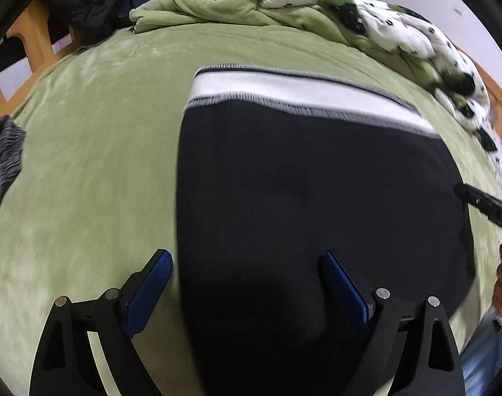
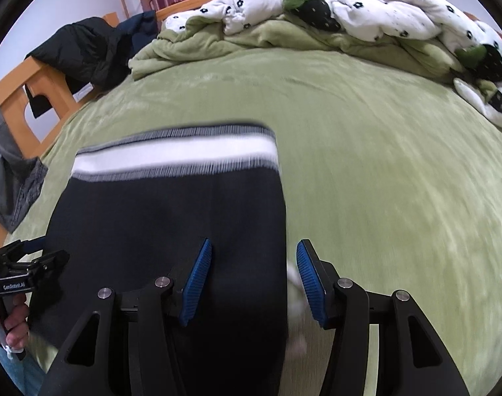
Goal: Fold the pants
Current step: 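Release the waistband and lift both grippers away from the folded pants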
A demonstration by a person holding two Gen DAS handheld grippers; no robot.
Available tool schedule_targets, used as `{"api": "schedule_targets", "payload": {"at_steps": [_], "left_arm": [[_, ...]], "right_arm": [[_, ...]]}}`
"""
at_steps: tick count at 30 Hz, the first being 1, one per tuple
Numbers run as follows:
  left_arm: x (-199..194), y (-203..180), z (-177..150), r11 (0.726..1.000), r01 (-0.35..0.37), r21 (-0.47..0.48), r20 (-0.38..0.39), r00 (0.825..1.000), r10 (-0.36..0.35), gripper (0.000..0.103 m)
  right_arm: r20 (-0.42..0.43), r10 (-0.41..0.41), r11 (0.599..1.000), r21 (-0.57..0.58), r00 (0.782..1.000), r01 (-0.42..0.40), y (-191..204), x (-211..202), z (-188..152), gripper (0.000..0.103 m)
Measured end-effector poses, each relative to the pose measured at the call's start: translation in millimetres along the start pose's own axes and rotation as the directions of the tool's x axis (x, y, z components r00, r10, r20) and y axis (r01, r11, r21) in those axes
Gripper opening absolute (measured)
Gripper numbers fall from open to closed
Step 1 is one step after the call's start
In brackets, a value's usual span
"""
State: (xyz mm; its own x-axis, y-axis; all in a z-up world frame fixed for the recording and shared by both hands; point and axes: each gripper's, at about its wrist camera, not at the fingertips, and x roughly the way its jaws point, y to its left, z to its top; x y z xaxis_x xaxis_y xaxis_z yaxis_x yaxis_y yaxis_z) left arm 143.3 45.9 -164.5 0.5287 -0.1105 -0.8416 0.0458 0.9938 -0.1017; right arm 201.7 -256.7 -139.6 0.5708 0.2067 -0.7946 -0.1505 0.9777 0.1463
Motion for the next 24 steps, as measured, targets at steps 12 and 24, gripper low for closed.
{"api": "schedule_targets", "payload": {"at_steps": [12,24], "left_arm": [[-64.0,2.4,-95.7,0.991,-0.090,0.104,0.007,0.996,0.089,0.091],[-48.7,12.1,-94.3,0.993,-0.115,0.026,-0.049,0.992,0.116,0.034]], "right_arm": [[-0.089,-0.090,0.992,-0.098,0.992,0.081,14.1,-34.1,-60.7,0.052],[-0.028,-0.034,0.997,-0.065,0.999,0.032,19.5,-48.0,-58.9,0.052]]}}
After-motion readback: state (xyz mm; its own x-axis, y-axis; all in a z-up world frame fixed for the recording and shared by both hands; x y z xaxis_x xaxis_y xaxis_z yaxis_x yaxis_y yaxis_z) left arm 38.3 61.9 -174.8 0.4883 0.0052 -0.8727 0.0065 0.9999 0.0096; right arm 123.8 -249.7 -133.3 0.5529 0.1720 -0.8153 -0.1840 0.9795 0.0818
